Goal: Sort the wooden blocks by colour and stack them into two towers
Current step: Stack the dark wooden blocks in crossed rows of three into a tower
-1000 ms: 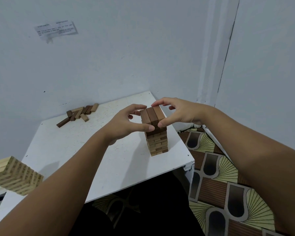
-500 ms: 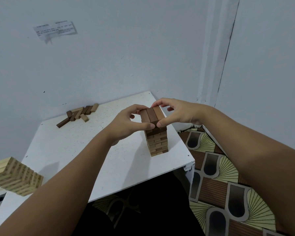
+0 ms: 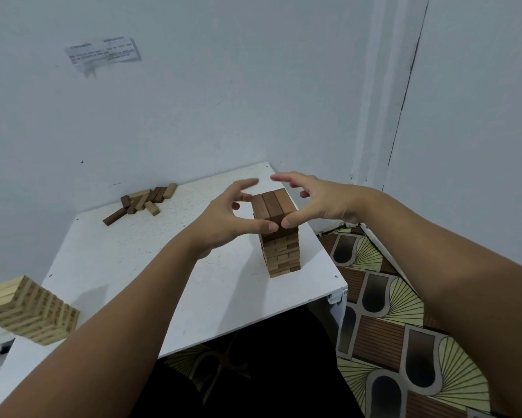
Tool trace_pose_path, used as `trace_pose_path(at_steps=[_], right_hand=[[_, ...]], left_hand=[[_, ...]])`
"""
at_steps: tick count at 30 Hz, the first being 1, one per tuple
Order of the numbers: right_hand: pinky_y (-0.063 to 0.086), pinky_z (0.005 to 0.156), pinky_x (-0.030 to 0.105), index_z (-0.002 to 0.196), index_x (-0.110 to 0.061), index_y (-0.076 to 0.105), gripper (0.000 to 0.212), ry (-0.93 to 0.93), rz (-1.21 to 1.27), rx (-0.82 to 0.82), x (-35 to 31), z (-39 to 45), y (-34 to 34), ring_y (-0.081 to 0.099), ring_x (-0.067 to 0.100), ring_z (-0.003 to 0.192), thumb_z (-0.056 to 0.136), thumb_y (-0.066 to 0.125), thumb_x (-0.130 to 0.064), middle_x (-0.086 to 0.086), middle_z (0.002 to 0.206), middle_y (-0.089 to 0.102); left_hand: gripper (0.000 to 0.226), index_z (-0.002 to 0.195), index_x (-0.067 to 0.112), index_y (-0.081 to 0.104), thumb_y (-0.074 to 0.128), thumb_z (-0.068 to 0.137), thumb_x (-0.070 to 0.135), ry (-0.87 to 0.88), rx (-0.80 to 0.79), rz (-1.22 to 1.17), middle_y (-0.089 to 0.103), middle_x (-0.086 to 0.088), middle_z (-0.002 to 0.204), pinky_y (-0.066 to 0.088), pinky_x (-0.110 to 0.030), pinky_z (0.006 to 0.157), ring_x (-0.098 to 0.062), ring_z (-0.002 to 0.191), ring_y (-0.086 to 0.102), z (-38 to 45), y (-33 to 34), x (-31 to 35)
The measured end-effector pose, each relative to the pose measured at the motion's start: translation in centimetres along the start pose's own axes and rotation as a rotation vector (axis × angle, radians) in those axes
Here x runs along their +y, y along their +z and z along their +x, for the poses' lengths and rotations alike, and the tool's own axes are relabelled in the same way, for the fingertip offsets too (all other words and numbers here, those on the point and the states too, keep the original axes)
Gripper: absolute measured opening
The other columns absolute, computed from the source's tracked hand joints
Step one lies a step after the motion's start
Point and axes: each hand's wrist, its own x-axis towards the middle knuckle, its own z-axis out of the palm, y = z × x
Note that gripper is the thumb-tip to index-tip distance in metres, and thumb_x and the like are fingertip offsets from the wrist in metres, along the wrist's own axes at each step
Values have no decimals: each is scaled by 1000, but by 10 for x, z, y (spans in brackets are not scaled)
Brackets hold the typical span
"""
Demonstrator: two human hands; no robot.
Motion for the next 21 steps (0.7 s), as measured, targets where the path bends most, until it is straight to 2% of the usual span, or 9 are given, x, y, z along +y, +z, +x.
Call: trace_pose_path(at_steps=[3, 5, 6, 10, 13, 14, 16, 18, 21], right_hand=[[15, 115, 41, 159, -50, 20, 101, -12, 132, 45, -8, -3, -1, 10, 18, 155, 72, 72, -61, -8, 169, 12], [7, 121, 55, 155, -55, 25, 81, 11, 126, 138, -16, -1, -4, 11, 21, 155, 80, 50, -73, -12, 169, 11], [9, 121, 58, 154, -56, 28, 71, 15, 67, 194, -21, 1, -4, 13, 23, 154, 85, 42, -71, -12, 168, 14], [24, 117, 47, 152, -38, 43, 48, -72, -371, 355, -54, 17, 7, 22, 28, 149, 105, 37, -49, 3, 158, 34], [29, 116, 45, 151, -32, 45, 52, -126, -620, 351, -81, 30, 29, 31, 28, 146, 105, 39, -54, 4, 156, 40], [29, 117, 45, 152, -30, 45, 54, -141, -678, 341, -90, 35, 37, 32, 29, 146, 105, 38, -55, 5, 157, 41], [26, 119, 44, 154, -27, 42, 57, -175, -769, 310, -110, 47, 56, 29, 29, 148, 105, 36, -56, 7, 159, 38], [20, 122, 43, 157, -25, 37, 58, -200, -825, 265, -128, 59, 75, 20, 28, 152, 106, 34, -55, 9, 164, 30], [17, 123, 43, 158, -24, 35, 58, -207, -861, 191, -143, 86, 113, 14, 28, 154, 107, 33, -52, 11, 166, 24]], left_hand=[[118, 158, 44, 30, 87, 57, 64, -22, 15, -143, 50, 7, 144, 33, -40, 109, -18, 137, 42, -7, -13, 1], [109, 159, 39, 32, 74, 63, 72, -35, 74, -227, 50, 9, 145, 25, -45, 118, -21, 142, 39, -12, -27, 0], [102, 158, 38, 34, 70, 69, 74, -46, 119, -224, 50, 7, 147, 25, -47, 120, -21, 143, 39, -14, -36, -4], [62, 146, 34, 50, 70, 92, 56, -61, 368, 94, 57, 3, 136, 44, -39, 101, -17, 124, 52, -24, -67, -27], [42, 132, 26, 64, 70, 94, 44, -44, 501, 397, 61, 2, 125, 49, -31, 87, -12, 101, 58, -33, -85, -45], [40, 129, 24, 66, 70, 94, 42, -56, 521, 463, 61, 0, 124, 47, -32, 86, -13, 101, 56, -36, -90, -52], [39, 127, 24, 67, 69, 93, 43, -102, 539, 576, 60, -4, 127, 47, -42, 97, -22, 115, 51, -44, -100, -68], [44, 134, 28, 63, 65, 94, 47, -196, 511, 688, 56, -7, 136, 45, -49, 103, -32, 129, 44, -52, -108, -82], [55, 150, 27, 49, 57, 100, 48, -336, 441, 792, 47, -10, 150, 42, -49, 105, -35, 139, 36, -62, -118, -103]])
